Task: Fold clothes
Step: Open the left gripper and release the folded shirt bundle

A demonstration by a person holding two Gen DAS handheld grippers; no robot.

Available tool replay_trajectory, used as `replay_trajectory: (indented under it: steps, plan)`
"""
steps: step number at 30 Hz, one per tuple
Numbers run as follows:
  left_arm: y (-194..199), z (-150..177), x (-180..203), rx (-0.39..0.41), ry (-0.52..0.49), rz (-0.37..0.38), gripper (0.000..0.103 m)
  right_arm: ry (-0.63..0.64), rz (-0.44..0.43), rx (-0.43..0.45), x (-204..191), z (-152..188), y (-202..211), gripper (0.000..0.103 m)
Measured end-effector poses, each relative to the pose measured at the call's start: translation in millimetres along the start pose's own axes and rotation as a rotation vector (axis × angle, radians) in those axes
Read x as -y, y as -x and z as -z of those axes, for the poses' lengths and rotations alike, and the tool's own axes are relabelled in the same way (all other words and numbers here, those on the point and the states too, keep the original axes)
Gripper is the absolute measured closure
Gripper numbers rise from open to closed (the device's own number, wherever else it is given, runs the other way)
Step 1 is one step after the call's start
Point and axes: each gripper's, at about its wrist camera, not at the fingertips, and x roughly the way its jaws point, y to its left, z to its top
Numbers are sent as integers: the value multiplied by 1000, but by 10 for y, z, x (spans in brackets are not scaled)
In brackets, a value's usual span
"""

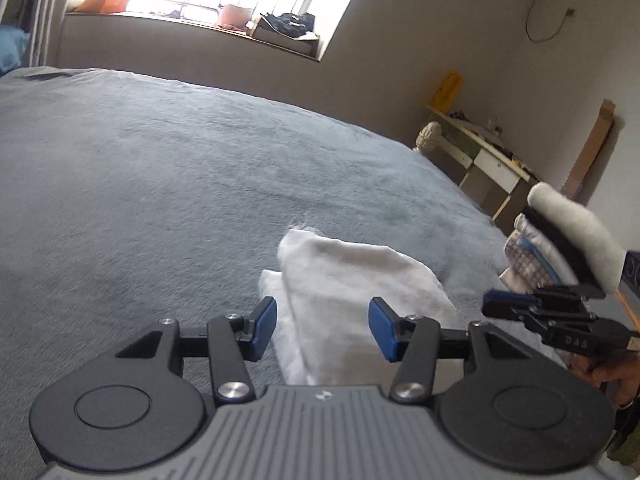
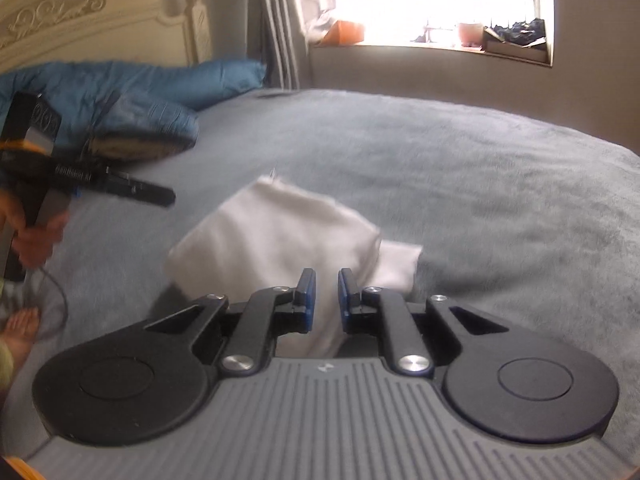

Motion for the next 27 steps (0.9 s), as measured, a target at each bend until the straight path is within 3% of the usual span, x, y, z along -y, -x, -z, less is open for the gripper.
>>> replay_trajectory:
  steps: [4, 11, 18, 22, 27]
  plan:
    - [-302, 27, 50, -45, 32, -51, 53, -30, 10, 12, 1, -94, -204, 93]
    - [-430, 148, -119, -97, 139, -43, 54, -79, 58, -11, 25, -168, -524, 93]
    - [-461, 137, -160, -114, 169, -30, 53, -149, -8, 99, 45, -339, -380, 93]
    - [-501, 143, -155, -131, 174, -37, 53, -184, -19, 68, 110, -438, -628, 93]
    - [-515, 135, -153, -144, 166, -47, 53, -291, 41, 6, 213, -411, -850, 93]
